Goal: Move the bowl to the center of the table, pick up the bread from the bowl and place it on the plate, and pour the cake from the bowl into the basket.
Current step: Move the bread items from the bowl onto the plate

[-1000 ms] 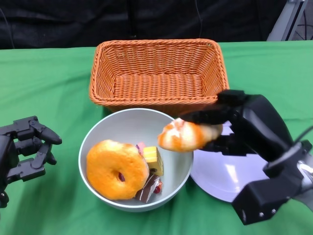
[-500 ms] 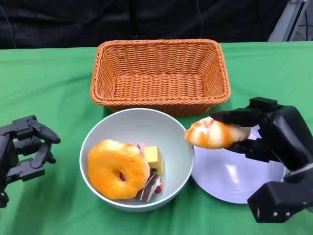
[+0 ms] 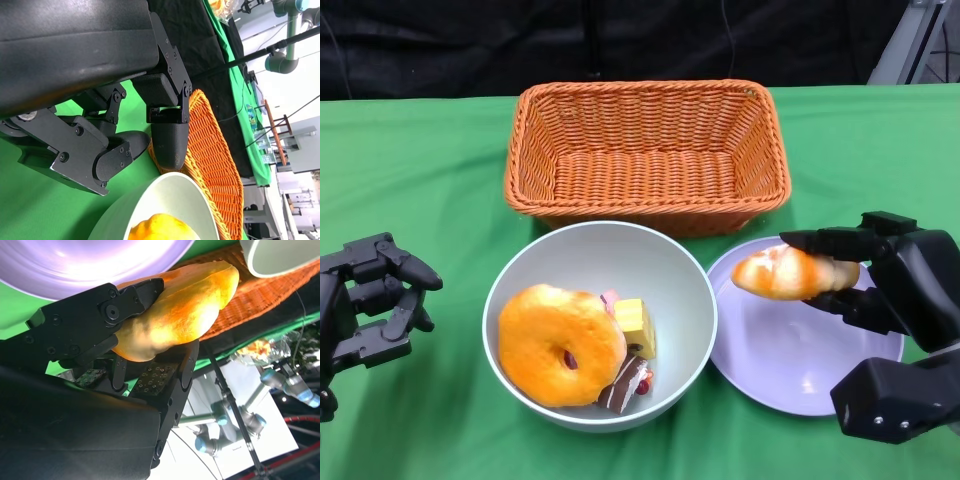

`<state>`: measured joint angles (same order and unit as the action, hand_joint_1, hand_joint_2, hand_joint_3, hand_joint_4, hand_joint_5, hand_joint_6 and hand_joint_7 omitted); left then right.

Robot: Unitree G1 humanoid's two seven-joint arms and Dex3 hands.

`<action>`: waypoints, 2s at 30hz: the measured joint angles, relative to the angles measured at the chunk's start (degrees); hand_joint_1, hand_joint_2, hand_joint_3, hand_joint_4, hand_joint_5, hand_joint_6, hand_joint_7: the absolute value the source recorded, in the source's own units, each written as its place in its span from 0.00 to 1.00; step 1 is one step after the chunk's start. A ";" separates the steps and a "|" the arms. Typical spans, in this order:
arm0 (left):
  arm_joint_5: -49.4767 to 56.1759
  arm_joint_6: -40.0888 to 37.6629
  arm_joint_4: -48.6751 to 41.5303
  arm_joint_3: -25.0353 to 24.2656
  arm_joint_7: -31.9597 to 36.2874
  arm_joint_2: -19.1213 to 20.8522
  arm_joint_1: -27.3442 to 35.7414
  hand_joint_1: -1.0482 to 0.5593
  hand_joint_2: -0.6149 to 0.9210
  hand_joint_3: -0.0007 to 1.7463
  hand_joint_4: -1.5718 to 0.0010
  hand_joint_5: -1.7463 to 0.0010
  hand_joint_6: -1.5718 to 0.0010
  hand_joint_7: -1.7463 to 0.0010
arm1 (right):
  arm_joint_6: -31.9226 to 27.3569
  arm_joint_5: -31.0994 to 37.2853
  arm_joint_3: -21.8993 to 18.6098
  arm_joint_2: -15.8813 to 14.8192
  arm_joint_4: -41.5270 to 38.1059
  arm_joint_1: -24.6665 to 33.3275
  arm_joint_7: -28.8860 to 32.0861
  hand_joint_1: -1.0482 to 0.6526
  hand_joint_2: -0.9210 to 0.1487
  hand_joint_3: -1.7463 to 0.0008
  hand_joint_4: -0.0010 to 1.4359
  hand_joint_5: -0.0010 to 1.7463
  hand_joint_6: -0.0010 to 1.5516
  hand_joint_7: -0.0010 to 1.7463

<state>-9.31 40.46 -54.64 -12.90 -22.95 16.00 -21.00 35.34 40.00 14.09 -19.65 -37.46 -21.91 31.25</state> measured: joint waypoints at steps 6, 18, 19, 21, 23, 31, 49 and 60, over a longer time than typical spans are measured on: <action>0.13 0.00 -0.07 0.02 0.01 0.05 -0.03 0.61 0.79 0.57 0.48 0.13 0.44 0.33 | -7.35 4.25 2.30 -0.70 1.89 0.07 -1.86 0.59 0.10 1.00 0.71 0.37 0.79 0.00; 0.27 -0.08 -0.09 0.00 0.01 0.05 -0.21 0.61 0.78 0.57 0.47 0.14 0.44 0.33 | -27.09 8.71 7.30 -5.41 23.59 3.11 -34.26 0.49 0.03 1.00 0.48 0.03 0.44 0.00; 0.27 -0.12 -0.09 0.00 0.01 0.05 -0.22 0.61 0.78 0.57 0.47 0.13 0.44 0.33 | -28.84 8.75 7.49 -6.04 26.47 3.37 -38.67 0.48 0.03 1.00 0.44 0.01 0.41 0.00; 0.19 -0.36 -0.09 -0.01 0.00 0.05 -0.29 0.61 0.79 0.56 0.47 0.13 0.44 0.33 | -32.40 9.04 8.32 -7.46 31.93 4.22 -47.30 0.43 0.06 1.00 0.37 0.00 0.35 0.00; -0.22 -0.86 -0.14 -0.11 -0.23 0.05 -0.44 0.62 0.79 0.56 0.48 0.13 0.44 0.33 | -35.27 9.62 9.14 -8.25 35.89 5.38 -53.98 0.38 0.07 1.00 0.31 0.00 0.29 0.00; -0.32 -2.91 -0.14 -0.27 -0.37 0.06 -0.69 0.63 0.80 0.56 0.49 0.12 0.45 0.32 | -40.70 9.80 8.96 -8.99 43.47 6.59 -63.39 0.30 0.06 1.00 0.24 0.00 0.20 0.00; -0.17 -3.07 0.25 -0.39 -0.32 0.12 -0.70 0.62 0.80 0.56 0.48 0.12 0.45 0.32 | -34.26 -11.48 -7.01 -1.77 59.54 14.09 -44.88 0.30 0.04 1.00 0.53 0.05 0.37 0.02; -0.10 -3.05 -0.54 -0.48 -0.30 0.14 -0.89 0.62 0.79 0.55 0.48 0.13 0.44 0.33 | -31.95 -24.24 -3.60 2.68 59.03 12.22 -49.19 0.29 0.05 1.00 0.55 0.04 0.39 0.01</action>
<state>-9.42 37.41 -55.18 -13.38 -23.26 16.14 -21.89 3.39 15.76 10.49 -16.97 21.57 -9.69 -17.94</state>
